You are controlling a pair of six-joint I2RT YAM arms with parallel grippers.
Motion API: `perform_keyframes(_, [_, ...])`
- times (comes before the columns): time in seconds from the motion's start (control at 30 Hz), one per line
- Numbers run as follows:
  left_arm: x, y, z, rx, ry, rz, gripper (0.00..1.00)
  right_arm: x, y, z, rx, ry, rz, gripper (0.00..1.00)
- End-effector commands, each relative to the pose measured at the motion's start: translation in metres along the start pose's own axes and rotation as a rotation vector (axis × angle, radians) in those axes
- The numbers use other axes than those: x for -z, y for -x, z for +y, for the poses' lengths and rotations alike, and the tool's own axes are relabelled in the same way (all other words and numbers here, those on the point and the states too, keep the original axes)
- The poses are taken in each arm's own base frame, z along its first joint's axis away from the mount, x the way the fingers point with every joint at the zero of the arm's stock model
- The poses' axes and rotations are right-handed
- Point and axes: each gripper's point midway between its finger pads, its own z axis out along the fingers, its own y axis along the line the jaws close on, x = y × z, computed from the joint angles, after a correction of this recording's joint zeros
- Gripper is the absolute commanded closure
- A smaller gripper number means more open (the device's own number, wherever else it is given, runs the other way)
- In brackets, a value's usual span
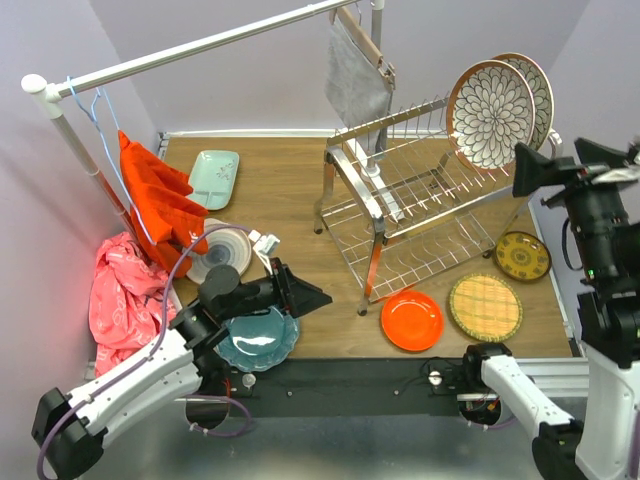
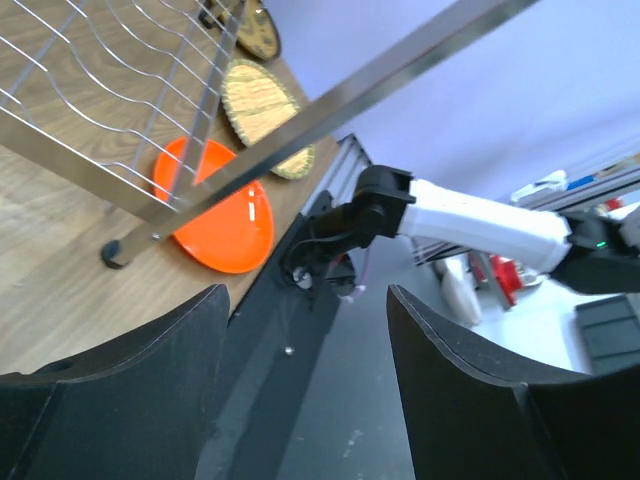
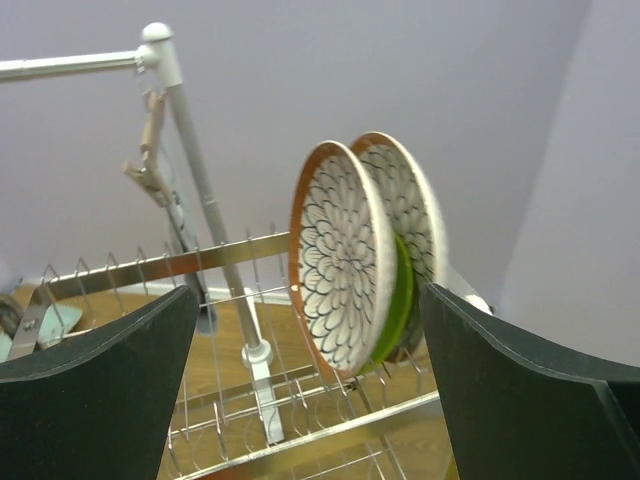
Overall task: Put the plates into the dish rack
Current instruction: Grab a plate with the left arm
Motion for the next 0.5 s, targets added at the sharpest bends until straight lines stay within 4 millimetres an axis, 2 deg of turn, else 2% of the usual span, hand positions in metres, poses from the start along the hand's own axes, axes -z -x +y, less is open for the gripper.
perform_keyframes(0.0, [0.003,-0.001,-0.009,0.095,-0.017,-0.067,0.27,0.029,-0.01,-0.034,-0.061,-0.216,0.015,0.01])
perform_keyframes(0.07, [-0.001,-0.009,-0.011,0.116,-0.013,-0.051,0.27,0.034,-0.023,-0.039,-0.067,-0.249,0.045,0.01])
perform_keyframes(0.2, [-0.013,-0.027,-0.018,0.156,-0.016,-0.012,0.27,0.055,-0.024,-0.055,-0.089,-0.35,0.026,0.01])
perform_keyframes(0.33, [-0.028,-0.055,-0.025,0.229,-0.002,0.013,0.27,0.067,-0.024,-0.059,-0.108,-0.383,0.026,0.01])
perform_keyframes(0.47, [-0.033,-0.076,-0.028,0.322,0.026,-0.004,0.26,0.077,-0.042,-0.059,-0.127,-0.394,0.085,0.04])
